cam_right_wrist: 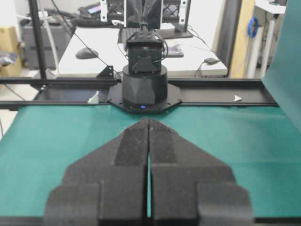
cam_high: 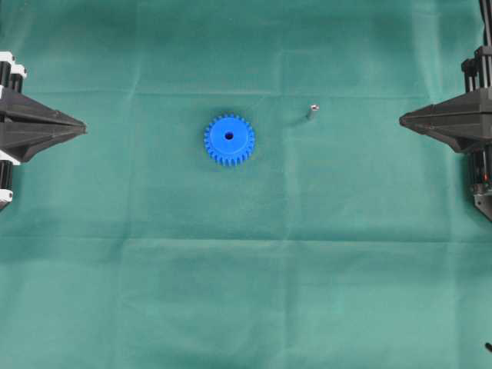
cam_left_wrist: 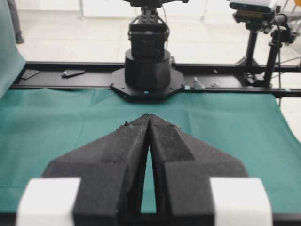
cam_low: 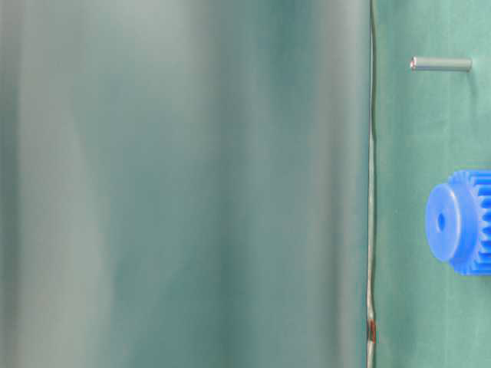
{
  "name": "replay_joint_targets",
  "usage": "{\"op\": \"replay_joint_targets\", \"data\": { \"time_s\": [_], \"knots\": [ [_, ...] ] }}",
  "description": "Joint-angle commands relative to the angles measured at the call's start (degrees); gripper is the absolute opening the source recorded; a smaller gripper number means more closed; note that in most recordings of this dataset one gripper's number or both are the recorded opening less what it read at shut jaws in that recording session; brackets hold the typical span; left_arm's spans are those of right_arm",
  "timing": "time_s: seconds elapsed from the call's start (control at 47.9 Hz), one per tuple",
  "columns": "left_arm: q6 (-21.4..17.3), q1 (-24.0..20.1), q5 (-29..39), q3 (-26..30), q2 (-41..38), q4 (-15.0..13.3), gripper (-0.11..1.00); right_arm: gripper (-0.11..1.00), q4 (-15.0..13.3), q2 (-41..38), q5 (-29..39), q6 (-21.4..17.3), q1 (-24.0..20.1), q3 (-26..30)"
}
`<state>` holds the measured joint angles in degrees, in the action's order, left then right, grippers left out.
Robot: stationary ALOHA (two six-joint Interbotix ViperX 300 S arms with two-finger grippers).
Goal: Insert the shaft placed at a random location into the center hole of the medium gear at another random location.
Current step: 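Move the right gripper left toward the silver shaft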
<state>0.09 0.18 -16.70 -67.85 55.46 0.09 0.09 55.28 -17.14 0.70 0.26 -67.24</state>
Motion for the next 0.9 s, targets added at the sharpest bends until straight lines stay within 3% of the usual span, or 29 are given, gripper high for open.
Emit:
{"op": "replay_joint_targets", "data": {
  "time_s": [0.0, 0.251, 0.543, 0.627, 0.815, 0.877],
  "knots": [
    [0.4, -0.5, -0.4, 2.2, -0.7, 0.6, 0.00, 0.01, -0.3, -0.4, 0.3, 0.3, 1.1, 1.0],
    [0.5, -0.5, -0.3, 2.4, -0.5, 0.7, 0.00, 0.01, -0.2, -1.7, 2.4, 0.4, 4.7, 1.0],
    [0.5, -0.6, 0.4, 2.3, -0.7, 0.7, 0.00, 0.03, 0.0, -9.4, 0.3, 0.1, 10.5, 0.5],
    [0.5, -0.5, 0.5, 2.3, -0.8, 0.7, 0.00, 0.17, 0.0, -12.4, -0.4, 0.1, 11.9, 0.4],
    [0.6, -0.5, 0.7, 2.2, -0.8, 0.7, 0.00, 0.74, 0.0, -22.9, -1.7, 0.4, 14.4, 1.0],
    [0.6, -0.6, 0.7, 2.2, -0.9, 0.7, 0.00, 0.88, -0.1, -26.6, -3.7, 0.4, 15.2, 0.9]
  ]
}}
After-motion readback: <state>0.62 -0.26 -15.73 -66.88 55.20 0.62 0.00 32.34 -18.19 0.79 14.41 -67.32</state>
